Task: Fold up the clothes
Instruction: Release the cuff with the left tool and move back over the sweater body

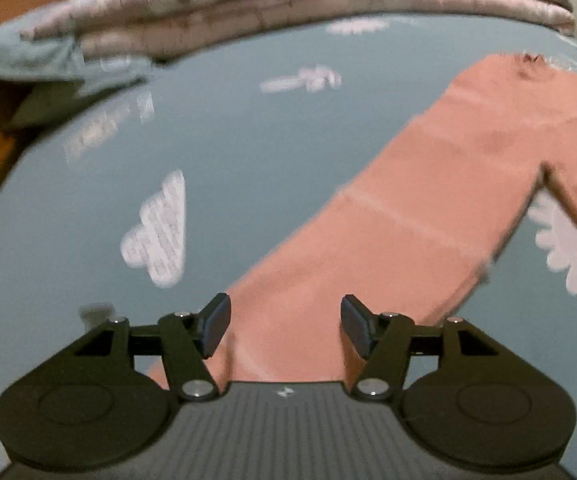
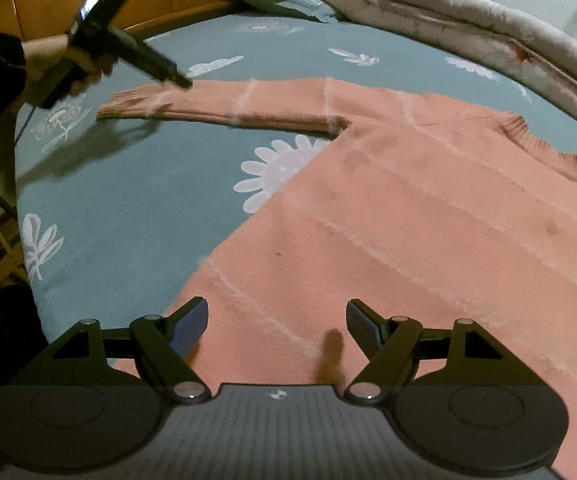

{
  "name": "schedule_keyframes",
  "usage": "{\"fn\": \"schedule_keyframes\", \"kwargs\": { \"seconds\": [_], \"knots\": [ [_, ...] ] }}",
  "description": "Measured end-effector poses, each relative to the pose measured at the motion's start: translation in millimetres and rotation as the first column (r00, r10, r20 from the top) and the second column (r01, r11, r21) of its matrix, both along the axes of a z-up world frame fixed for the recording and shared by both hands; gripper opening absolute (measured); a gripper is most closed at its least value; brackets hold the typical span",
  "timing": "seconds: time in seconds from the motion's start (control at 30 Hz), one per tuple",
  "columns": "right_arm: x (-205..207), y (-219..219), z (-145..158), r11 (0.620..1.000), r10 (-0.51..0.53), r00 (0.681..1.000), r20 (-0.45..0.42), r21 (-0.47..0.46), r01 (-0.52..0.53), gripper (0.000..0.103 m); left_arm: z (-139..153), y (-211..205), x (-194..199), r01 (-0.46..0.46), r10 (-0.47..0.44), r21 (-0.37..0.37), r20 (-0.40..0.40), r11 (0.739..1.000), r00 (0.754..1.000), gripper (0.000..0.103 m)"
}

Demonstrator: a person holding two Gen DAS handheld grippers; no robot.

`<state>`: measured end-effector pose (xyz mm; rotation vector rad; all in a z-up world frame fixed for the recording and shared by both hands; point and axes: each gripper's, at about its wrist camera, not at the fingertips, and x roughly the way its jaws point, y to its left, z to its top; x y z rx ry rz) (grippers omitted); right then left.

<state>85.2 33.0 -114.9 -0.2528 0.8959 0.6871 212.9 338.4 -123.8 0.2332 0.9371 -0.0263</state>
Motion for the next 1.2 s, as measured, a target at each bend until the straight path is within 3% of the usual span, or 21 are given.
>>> {"fn": "schedule_keyframes", "kwargs": {
  "seconds": [0.07,0.13,0.23,0.33,0.43,0.57,0.7,0.8,0.9,0.97,1.07,1.13,1.2],
  "knots": [
    [2.3,-5.8,-1.1,1.0,-0.01,1.0,-0.005,0.006,0.01,0.08,-8.4,15.7,-6.4,-0.068,0.068,-0.062,-0.004,0.996,0.998,0.072],
    [5.3,-12.1,-3.1,1.0,-0.027,1.0,-0.006,0.004,0.027,0.081,-12.7,33.5,-18.2,-0.134,0.134,-0.112,-0.002,0.985,0.991,0.088],
    [9.7,-22.1,-4.3,0.998,-0.055,0.998,-0.008,0.019,0.055,0.081,-13.1,51.7,-32.5,-0.197,0.199,-0.151,-0.005,0.969,0.98,0.089],
    [13.0,-31.9,-4.8,0.996,-0.081,0.997,-0.013,0.042,0.081,0.081,-1.5,42.8,-25.3,-0.216,0.215,-0.111,-0.022,0.97,0.976,0.085],
    [13.0,-39.4,-4.3,0.994,-0.088,0.996,-0.014,0.058,0.089,0.081,17.8,4.9,-6.6,-0.136,0.138,-0.061,0.029,0.989,0.99,0.085],
    [12.0,-45.0,-3.9,0.994,-0.092,0.996,-0.008,0.066,0.092,0.081,37.9,-72.6,33.4,0.097,-0.094,-0.086,0.042,0.992,0.995,0.086],
    [11.6,-51.4,-4.1,0.992,-0.096,0.995,-0.007,0.08,0.096,0.081,39.4,-151.6,80.8,0.321,-0.326,-0.086,-0.045,0.943,0.944,0.086],
    [11.6,-57.3,-4.6,0.99,-0.103,0.995,-0.006,0.097,0.103,0.081,40.1,-195.2,108.6,0.423,-0.427,-0.065,-0.093,0.904,0.899,0.086],
    [12.7,-63.6,-5.1,0.987,-0.106,0.994,-0.011,0.121,0.107,0.081,30.1,-215.8,135.7,0.469,-0.47,-0.048,-0.147,0.882,0.87,0.086],
    [13.7,-67.7,-5.8,0.986,-0.109,0.994,-0.014,0.127,0.11,0.081,18.4,-216.0,139.9,0.469,-0.467,-0.036,-0.184,0.883,0.865,0.086],
    [15.3,-76.4,-6.1,0.984,-0.12,0.993,-0.02,0.134,0.121,0.081,1.3,-196.3,143.7,0.419,-0.428,-0.089,-0.209,0.904,0.879,0.087],
    [15.9,-82.5,-6.8,0.981,-0.133,0.991,-0.021,0.138,0.134,0.081,-5.5,-176.2,141.3,0.357,-0.389,-0.183,-0.189,0.916,0.902,0.091],
    [17.3,-87.8,-7.6,0.979,-0.147,0.989,-0.024,0.142,0.149,0.081,-7.8,-164.1,132.4,0.351,-0.385,-0.214,-0.143,0.911,0.912,0.092]
  ]
}}
